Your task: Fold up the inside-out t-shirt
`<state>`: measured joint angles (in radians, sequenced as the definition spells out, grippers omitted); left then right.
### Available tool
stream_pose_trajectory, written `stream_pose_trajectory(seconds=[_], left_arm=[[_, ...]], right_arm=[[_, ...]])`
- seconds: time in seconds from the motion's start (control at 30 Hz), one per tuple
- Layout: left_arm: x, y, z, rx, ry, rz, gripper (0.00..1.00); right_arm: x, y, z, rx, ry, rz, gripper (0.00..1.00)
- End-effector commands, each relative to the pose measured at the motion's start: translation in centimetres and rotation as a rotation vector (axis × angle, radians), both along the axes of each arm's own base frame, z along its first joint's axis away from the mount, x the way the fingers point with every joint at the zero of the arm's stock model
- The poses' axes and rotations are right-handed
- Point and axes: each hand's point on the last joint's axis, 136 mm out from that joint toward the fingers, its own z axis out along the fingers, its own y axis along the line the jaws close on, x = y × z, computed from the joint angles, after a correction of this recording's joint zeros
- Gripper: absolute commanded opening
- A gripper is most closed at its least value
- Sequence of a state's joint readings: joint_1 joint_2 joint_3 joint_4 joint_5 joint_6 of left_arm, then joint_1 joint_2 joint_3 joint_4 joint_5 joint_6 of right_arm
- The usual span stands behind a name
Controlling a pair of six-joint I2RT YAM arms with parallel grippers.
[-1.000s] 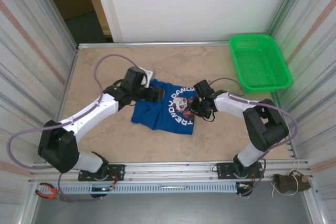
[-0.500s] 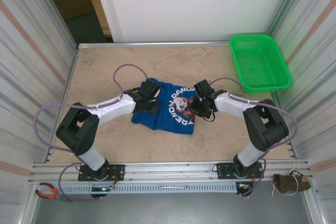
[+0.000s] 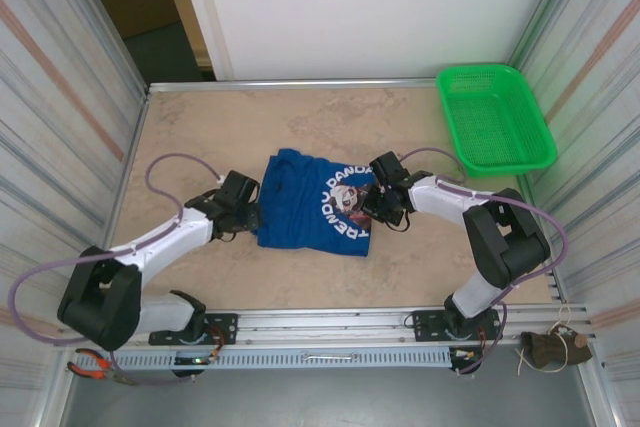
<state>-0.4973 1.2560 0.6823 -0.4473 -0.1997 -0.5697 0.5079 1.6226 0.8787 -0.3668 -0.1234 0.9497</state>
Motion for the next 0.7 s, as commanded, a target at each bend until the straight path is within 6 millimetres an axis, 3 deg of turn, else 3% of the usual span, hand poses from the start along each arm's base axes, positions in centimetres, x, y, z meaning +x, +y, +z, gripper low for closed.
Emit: stream_pose_trajectory(seconds=[0.0,0.13,0.27,0.43,0.67], left_arm=[[0.3,-1.6,3.3,-0.106,-0.075,0.019,0.58],[0.4,-6.0,5.8,-0.254,-0.126,-0.051,0.61],[-0.1,-10.1,2.9,-0.399,-0.036,-0.041,0.62],[0.9,-10.0,-2.0,-0.353,0.067,0.03,0.62],[6.8,-10.6,-4.1,-0.249,0.114,-0.059,0.62]], right_arm=[[-0.4,-1.3,-0.9,-0.051,0.017,-0.011,0.0],[-0.5,-1.5,-1.0,-0.056,0.018,-0.019,0.0],[-0.7,-1.8,-1.0,-0.063,0.02,-0.031,0.0],[-2.2,-3.0,-0.9,-0.097,0.021,-0.062,0.0],[-7.7,-4.3,-0.4,-0.076,0.01,-0.143,0.0]])
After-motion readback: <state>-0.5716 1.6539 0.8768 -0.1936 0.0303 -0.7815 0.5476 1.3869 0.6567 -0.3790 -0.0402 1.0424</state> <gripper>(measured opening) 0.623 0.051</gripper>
